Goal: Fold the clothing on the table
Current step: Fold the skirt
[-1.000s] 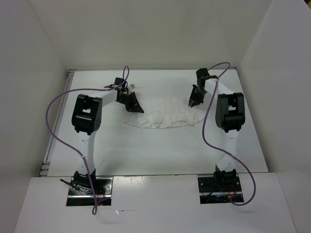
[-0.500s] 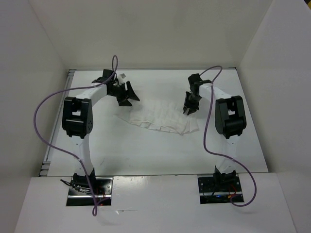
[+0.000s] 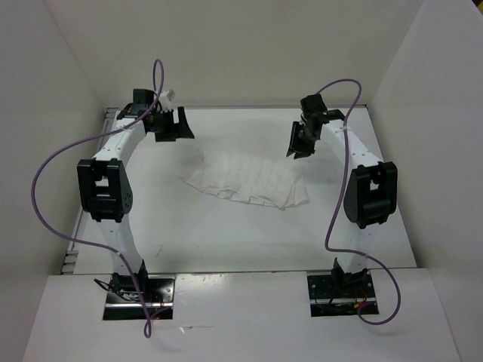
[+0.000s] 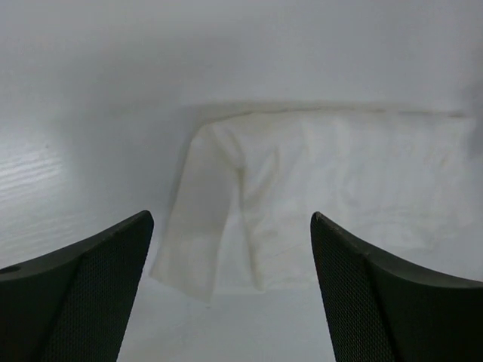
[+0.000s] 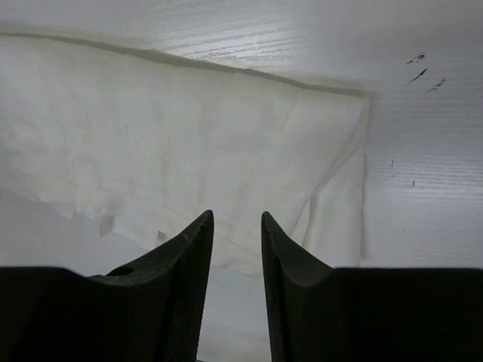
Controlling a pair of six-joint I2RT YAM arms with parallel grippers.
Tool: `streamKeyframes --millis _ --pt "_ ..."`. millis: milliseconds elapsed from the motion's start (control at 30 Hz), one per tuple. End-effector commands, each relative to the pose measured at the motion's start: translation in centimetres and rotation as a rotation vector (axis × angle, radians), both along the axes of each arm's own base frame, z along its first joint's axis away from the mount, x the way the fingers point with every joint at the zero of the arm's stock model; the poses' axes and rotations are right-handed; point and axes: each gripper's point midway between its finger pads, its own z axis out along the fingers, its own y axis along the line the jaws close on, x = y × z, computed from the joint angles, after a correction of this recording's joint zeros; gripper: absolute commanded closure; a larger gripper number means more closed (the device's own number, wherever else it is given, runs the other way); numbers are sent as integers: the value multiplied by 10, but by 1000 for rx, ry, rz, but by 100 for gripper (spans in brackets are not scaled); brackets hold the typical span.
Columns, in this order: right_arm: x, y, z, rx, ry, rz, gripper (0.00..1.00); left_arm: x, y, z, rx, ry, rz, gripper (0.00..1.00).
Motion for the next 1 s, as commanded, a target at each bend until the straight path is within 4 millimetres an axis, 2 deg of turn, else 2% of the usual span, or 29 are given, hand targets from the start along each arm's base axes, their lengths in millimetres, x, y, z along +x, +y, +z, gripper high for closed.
streamKeyframes --millis 0,100,133,267,333,433,467,567,600,833,933,967 --pt "-13 -7 20 -14 -15 11 63 -5 18 -57 114 45 -44 9" --pt "-17 -11 23 -32 -18 2 63 -6 15 -77 118 63 -100 7" --pt "-18 -11 28 -30 -29 2 63 -4 17 -78 105 64 -100 7" --pt "-22 -12 27 -31 -20 2 63 -9 15 -94 51 105 -153 4" --pt "-24 -13 24 -33 -11 2 63 -11 12 -96 9 113 -174 4" --pt "-25 -14 21 -43 -3 -2 63 -17 7 -117 -25 151 -193 4" --pt "-25 -14 21 -43 -3 -2 63 -18 6 -116 -32 151 -198 4" --pt "-25 -14 21 -43 -3 -2 61 -22 5 -131 -41 187 -192 3" --pt "-24 -18 21 -43 -3 -11 61 -20 5 -130 -45 181 -185 0" --pt "-29 -19 14 -47 16 -11 61 -28 -9 -133 -140 197 -235 0" --pt "-33 -23 3 -53 48 -20 59 -38 -24 -136 -182 223 -261 0" --pt "-37 -30 -9 -65 83 -44 59 -36 -24 -136 -181 214 -262 0"
